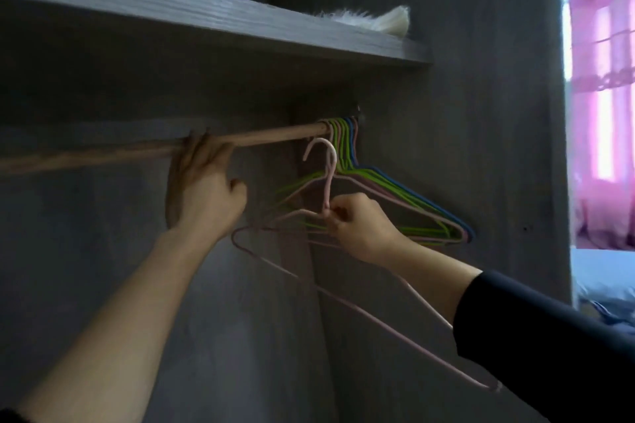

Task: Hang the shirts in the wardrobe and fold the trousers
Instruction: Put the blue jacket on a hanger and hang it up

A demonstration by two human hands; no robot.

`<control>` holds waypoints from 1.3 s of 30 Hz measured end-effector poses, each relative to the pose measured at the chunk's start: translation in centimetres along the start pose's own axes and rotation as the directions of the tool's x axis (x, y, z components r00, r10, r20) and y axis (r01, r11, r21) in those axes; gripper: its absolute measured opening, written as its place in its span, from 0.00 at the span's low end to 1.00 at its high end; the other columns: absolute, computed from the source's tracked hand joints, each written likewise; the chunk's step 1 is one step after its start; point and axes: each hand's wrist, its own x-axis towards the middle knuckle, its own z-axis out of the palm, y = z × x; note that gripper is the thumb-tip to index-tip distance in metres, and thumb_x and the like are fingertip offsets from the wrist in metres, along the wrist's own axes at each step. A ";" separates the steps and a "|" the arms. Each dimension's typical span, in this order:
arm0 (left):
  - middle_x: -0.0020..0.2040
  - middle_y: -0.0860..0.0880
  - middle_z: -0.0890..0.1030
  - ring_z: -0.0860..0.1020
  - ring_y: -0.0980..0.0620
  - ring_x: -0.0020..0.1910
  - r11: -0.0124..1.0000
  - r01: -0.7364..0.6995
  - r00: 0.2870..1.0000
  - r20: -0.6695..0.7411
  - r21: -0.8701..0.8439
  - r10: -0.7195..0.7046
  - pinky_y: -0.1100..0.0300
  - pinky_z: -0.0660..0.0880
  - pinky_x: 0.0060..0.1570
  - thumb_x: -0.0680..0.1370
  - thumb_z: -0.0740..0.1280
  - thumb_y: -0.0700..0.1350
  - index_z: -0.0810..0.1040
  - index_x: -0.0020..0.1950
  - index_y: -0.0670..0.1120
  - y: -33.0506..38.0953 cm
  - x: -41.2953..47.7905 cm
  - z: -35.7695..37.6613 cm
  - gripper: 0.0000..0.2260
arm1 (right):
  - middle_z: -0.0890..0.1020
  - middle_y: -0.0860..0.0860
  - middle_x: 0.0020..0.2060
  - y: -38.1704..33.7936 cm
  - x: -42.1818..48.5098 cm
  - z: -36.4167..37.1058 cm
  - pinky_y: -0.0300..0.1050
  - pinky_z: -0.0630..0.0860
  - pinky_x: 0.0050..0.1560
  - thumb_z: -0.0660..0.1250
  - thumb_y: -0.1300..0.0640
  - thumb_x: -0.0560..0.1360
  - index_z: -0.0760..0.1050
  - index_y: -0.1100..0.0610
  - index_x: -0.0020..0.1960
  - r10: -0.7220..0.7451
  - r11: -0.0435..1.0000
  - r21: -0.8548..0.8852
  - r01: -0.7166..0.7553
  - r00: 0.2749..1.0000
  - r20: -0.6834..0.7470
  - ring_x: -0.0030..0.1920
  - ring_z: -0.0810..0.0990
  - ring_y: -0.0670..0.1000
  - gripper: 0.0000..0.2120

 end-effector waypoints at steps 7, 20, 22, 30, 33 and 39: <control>0.66 0.38 0.73 0.71 0.39 0.65 0.877 0.118 0.962 0.274 -0.467 0.017 0.52 0.64 0.67 0.73 0.63 0.42 0.75 0.65 0.40 10.2 -9.7 5.3 0.20 | 0.71 0.45 0.26 4.3 -10.8 -6.8 0.39 0.63 0.28 0.62 0.50 0.79 0.72 0.54 0.34 0.188 0.979 -0.079 -0.187 0.982 0.010 0.27 0.67 0.43 0.16; 0.56 0.47 0.79 0.73 0.49 0.58 0.508 0.123 0.892 0.319 -0.853 0.320 0.64 0.64 0.55 0.74 0.63 0.39 0.79 0.57 0.45 46.0 -24.0 2.5 0.13 | 0.75 0.52 0.28 17.7 -36.5 -29.8 0.40 0.70 0.26 0.66 0.50 0.78 0.80 0.59 0.44 0.627 0.777 -0.060 -0.626 0.779 -0.005 0.25 0.73 0.47 0.13; 0.56 0.46 0.79 0.74 0.48 0.58 0.485 0.156 0.838 0.375 -0.861 0.396 0.62 0.65 0.56 0.74 0.63 0.40 0.79 0.58 0.45 52.7 -26.2 2.6 0.14 | 0.77 0.52 0.29 20.3 -41.1 -33.6 0.40 0.72 0.25 0.66 0.51 0.78 0.80 0.58 0.47 0.698 0.716 -0.014 -0.698 0.716 -0.027 0.25 0.75 0.46 0.11; 0.57 0.45 0.79 0.74 0.46 0.60 0.427 0.258 0.569 0.493 -0.867 0.658 0.53 0.69 0.61 0.75 0.63 0.43 0.78 0.58 0.48 76.0 -33.3 1.6 0.13 | 0.83 0.57 0.41 28.2 -56.2 -46.8 0.41 0.78 0.34 0.66 0.54 0.78 0.82 0.59 0.53 0.862 0.487 0.022 -0.873 0.476 -0.175 0.34 0.79 0.47 0.10; 0.58 0.45 0.78 0.73 0.47 0.60 0.424 0.262 0.471 0.499 -0.867 0.728 0.55 0.69 0.59 0.76 0.62 0.43 0.78 0.60 0.48 83.7 -35.1 1.3 0.13 | 0.80 0.56 0.38 31.1 -60.0 -50.8 0.34 0.73 0.28 0.65 0.57 0.78 0.81 0.62 0.53 0.893 0.404 0.079 -0.912 0.374 -0.250 0.32 0.76 0.45 0.10; 0.58 0.44 0.78 0.75 0.46 0.57 0.422 0.279 0.328 0.499 -0.863 0.802 0.56 0.71 0.56 0.77 0.63 0.43 0.79 0.59 0.47 96.7 -38.4 4.2 0.12 | 0.79 0.55 0.36 39.8 -65.1 -57.3 0.33 0.68 0.24 0.63 0.60 0.79 0.80 0.61 0.53 0.929 0.266 0.162 -0.950 0.208 -0.308 0.31 0.75 0.47 0.09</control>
